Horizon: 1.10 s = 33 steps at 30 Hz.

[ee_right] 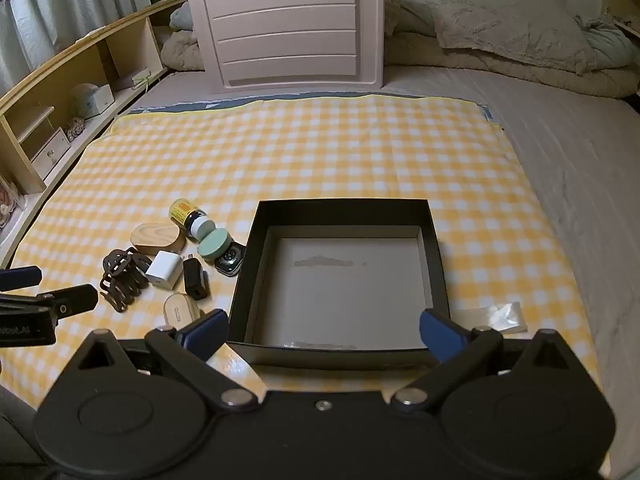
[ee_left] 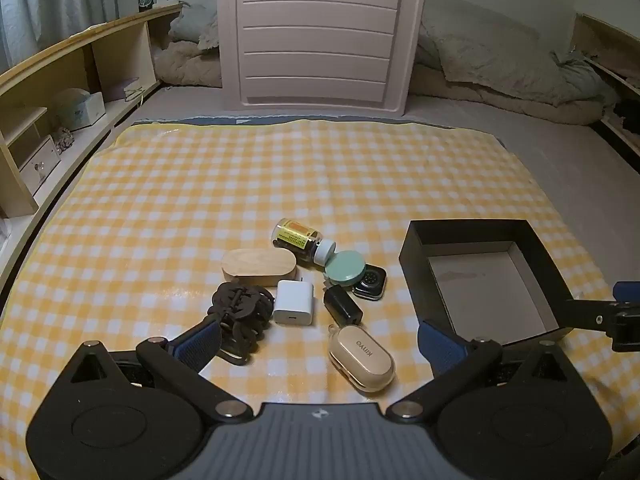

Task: Organize rigid objects

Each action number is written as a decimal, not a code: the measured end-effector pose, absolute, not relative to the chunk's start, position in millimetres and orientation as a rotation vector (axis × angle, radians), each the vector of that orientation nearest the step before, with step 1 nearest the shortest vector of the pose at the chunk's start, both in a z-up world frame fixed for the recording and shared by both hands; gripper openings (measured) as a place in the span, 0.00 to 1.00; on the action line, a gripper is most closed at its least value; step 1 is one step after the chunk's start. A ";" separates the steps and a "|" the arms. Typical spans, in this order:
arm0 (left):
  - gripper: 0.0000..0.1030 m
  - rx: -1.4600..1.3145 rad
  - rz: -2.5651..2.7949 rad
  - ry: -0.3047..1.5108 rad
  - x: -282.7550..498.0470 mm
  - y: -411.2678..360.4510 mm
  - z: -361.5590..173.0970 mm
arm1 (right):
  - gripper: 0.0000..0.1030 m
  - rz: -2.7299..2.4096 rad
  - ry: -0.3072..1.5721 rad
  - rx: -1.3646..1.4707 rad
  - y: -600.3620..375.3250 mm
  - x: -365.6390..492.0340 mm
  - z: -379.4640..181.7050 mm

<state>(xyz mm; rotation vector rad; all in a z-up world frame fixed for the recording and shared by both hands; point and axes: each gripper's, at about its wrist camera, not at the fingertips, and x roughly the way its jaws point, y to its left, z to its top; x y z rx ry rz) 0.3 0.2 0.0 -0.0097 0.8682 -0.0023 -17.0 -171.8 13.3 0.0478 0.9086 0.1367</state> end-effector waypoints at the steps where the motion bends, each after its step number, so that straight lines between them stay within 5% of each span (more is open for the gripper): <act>1: 1.00 -0.009 -0.003 0.867 0.3 0.2 0.1 | 1.00 0.137 0.910 0.048 -171.9 -17.0 13.2; 33: 1.00 -0.002 -0.004 0.874 0.0 -0.7 -5.6 | 1.00 0.133 0.920 0.040 -173.6 -16.0 13.3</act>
